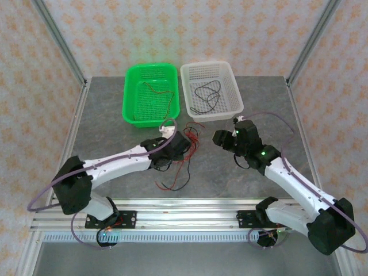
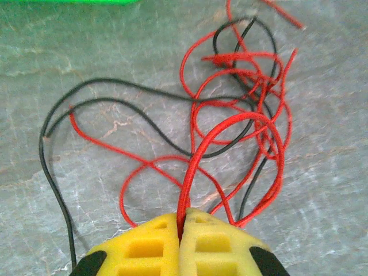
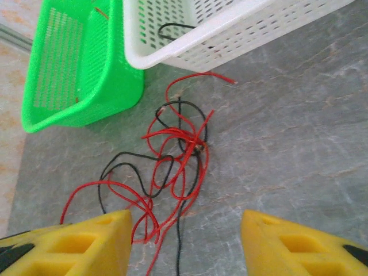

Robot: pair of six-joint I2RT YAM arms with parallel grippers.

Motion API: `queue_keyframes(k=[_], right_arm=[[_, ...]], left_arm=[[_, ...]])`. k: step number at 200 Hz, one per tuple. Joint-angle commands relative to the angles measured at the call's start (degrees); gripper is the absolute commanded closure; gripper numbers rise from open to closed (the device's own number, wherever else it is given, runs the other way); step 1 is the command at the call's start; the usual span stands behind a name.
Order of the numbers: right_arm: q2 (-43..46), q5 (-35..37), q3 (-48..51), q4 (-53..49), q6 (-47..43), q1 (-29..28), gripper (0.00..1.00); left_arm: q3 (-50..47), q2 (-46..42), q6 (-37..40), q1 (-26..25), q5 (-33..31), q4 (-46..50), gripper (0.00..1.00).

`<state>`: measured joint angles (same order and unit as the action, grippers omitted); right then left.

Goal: Untangle the cables

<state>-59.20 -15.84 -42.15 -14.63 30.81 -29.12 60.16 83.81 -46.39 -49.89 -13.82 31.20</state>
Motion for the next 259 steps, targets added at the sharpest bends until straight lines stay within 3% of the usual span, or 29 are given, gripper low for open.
queue_keyframes(k=[1,55,177,232,259], right_arm=[[-1.7,-4.2,1.8,7.2,2.1,-0.4,0.48],[-8.1,-6.6,1.6,14.7,4.3,-4.2,0.49],[-33.5,-5.0,-6.6,27.3,9.6,-13.7,0.54],[-40.3,-5.7,-6.9,29.7,10.8,-15.9,0.74],[-42.7,-5.8,-6.2,31.0,11.8,-16.5,0.91]], left_arm=[[3.7,-3.0,2.1,-0.3,-2.4,5.0,1.0],[10.3,-5.4,5.1,-0.6,-4.0,7.9,1.0],[19.8,-7.9,9.7,-0.6,-5.5,8.1,1.0],[22.5,-8.2,11.1,-0.6,-7.1,8.2,1.0],[24.1,-8.1,11.7,-0.6,-7.9,8.3,1.0]])
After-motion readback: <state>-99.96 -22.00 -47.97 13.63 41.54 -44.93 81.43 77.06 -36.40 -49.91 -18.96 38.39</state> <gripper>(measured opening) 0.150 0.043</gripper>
